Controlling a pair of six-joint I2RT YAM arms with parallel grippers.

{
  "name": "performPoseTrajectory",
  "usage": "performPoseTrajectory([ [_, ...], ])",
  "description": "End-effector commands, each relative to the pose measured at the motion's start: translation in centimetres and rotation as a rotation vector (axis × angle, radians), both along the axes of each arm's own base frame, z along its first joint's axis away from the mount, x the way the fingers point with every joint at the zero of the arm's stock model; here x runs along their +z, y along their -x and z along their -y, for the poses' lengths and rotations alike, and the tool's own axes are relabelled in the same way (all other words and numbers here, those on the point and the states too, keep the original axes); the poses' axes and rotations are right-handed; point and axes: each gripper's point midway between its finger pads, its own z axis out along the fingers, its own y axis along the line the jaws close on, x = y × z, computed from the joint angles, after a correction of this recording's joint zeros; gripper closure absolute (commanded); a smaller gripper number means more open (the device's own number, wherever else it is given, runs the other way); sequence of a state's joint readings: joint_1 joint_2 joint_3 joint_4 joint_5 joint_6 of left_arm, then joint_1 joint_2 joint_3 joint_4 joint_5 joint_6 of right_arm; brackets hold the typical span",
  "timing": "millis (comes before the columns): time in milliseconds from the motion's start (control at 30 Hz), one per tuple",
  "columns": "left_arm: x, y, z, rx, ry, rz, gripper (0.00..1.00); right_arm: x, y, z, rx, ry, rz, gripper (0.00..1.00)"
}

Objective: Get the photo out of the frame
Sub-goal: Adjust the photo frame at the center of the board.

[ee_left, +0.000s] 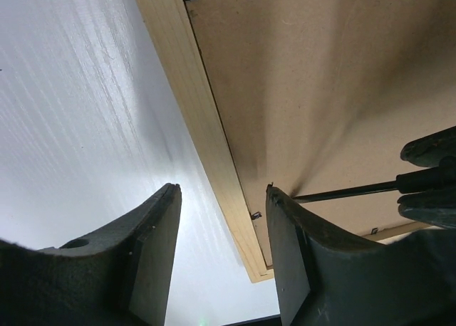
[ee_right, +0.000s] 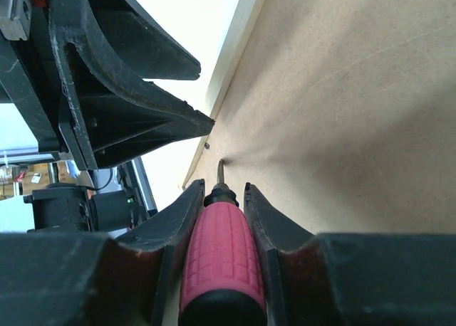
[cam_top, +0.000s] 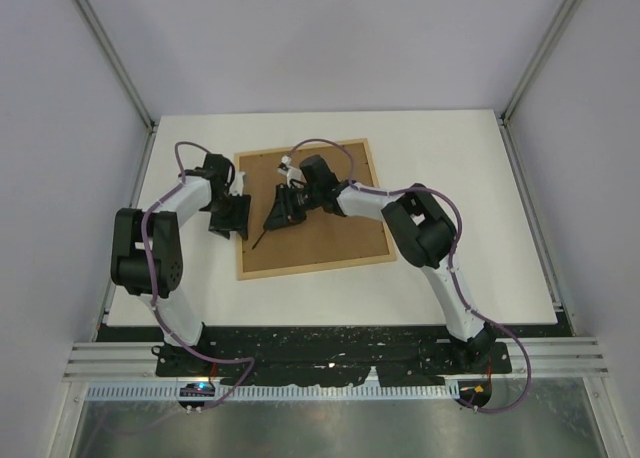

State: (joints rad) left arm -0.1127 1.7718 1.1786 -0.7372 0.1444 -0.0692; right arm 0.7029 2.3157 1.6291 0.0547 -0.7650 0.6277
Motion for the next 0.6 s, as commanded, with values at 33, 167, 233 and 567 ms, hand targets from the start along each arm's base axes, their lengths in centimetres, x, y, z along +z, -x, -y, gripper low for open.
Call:
performPoseTrajectory([
  [33,0.4,-0.2,0.1,0.007,-0.006,0.013,0.45,2.5,-0.7,1.0,-0.003,-0.02,0.092,0.92],
  [167,0.8,-0.7,1.3,-0.008,0.009,0.014,0.48,3.8,-0.7,2.7,-0.023,-0.022,0.122,0.92],
  [233,1.0,-0.9,2.3,-0.032,0.019,0.006,0.49,4.7,-0.8,3.9,-0.037,-0.027,0.14,0.92],
  [567,1.1,-1.4,4.4,-0.089,-0.035,-0.037,0.51,10.7,-1.6,9.2,-0.12,-0.073,0.263,0.92],
])
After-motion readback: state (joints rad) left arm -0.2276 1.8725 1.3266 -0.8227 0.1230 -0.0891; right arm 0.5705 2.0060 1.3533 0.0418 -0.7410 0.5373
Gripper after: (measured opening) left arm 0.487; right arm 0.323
